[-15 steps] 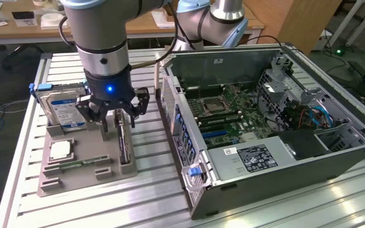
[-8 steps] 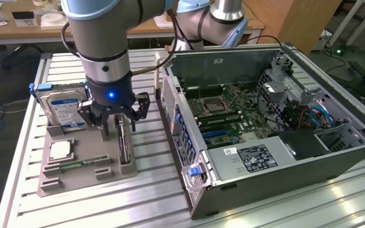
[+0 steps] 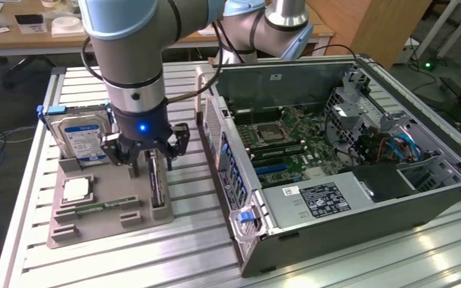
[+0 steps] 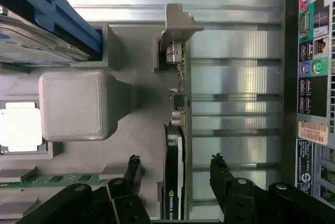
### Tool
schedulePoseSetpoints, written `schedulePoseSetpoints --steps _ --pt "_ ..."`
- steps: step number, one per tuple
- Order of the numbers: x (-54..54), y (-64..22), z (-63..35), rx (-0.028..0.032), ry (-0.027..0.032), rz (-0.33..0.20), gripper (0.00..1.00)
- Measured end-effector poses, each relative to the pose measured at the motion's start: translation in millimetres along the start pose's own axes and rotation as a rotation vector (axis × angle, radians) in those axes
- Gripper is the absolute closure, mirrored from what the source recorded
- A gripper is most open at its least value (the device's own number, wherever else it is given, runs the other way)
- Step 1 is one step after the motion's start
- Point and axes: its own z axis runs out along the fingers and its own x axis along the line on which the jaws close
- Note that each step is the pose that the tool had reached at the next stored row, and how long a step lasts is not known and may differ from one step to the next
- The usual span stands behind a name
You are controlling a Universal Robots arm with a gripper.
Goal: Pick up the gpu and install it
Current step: 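Pick up the gpu and move the gpu toward the slot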
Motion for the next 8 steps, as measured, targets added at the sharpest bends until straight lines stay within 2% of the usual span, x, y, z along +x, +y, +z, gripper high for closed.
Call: schedulePoseSetpoints --steps 8 --pt "0.2 -1.1 14.5 0.0000 0.0000 0.000 0.35"
